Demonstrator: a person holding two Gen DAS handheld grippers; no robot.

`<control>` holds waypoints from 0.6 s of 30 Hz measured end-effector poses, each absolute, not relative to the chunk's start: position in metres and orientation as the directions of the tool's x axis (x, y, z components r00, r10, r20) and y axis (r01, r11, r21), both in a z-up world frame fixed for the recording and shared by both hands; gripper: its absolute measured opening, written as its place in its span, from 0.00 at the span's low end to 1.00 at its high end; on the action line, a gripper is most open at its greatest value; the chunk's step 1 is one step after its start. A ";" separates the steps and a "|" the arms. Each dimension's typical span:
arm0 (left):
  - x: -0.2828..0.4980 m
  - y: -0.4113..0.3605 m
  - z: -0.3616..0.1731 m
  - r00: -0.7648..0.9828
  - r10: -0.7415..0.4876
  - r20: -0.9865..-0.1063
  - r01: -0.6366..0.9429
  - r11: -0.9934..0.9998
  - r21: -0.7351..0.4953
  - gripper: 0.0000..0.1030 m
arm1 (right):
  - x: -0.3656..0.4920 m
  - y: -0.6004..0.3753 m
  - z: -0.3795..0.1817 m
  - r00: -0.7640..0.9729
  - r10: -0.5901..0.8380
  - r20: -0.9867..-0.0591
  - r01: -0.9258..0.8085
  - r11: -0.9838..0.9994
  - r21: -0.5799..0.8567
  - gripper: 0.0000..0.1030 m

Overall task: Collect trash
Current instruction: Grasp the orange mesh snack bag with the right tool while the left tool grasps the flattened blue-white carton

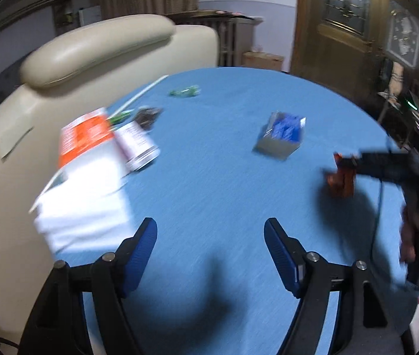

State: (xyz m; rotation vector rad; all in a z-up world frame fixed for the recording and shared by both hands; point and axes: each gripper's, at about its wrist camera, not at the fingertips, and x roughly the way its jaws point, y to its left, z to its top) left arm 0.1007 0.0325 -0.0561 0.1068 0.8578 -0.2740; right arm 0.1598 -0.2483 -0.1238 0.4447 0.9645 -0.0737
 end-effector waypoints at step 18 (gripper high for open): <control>0.259 -0.121 -0.084 0.466 -0.242 -0.851 0.404 0.914 -0.039 0.73 | 0.053 -0.325 -0.113 0.647 0.269 -0.714 0.202 0.842 0.501 0.32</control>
